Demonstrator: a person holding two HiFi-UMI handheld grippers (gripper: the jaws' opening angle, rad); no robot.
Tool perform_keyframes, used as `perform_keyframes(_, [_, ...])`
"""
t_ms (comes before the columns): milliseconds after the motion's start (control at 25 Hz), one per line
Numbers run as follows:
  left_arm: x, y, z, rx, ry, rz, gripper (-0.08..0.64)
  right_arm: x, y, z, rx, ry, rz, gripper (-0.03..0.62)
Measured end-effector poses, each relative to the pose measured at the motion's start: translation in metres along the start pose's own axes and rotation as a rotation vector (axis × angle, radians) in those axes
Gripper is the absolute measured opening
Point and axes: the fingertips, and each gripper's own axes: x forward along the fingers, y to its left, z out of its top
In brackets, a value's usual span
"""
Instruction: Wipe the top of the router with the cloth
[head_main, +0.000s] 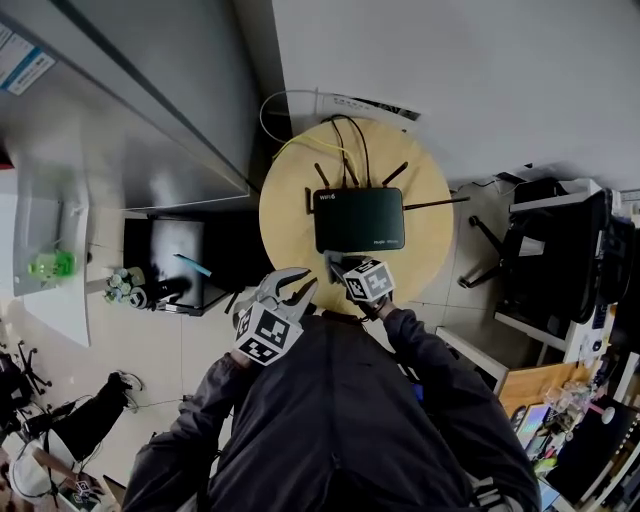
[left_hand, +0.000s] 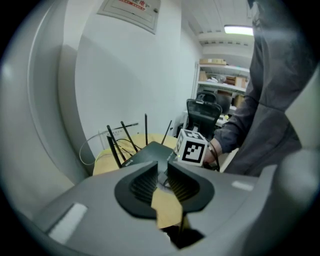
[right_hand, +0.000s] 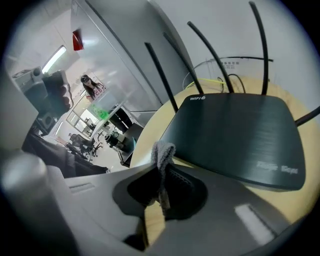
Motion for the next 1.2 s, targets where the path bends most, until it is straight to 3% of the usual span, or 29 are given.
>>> perform_keyframes(280, [-0.011,0.005,-0.010,-0.010,0.036,0.026,0.067,0.040,0.011,-0.002,0.159,-0.003,0.050,0.025])
perform_keyframes(560, [-0.014,0.006,-0.010,-0.014,0.047,0.040,0.067,0.048,-0.007,-0.003,0.317,-0.043,0.061,0.025])
perform_keyframes(1200, [-0.002,-0.005,0.002,0.009,0.048,0.017,0.067,-0.009,-0.085,-0.036,0.441,-0.105,-0.029,0.025])
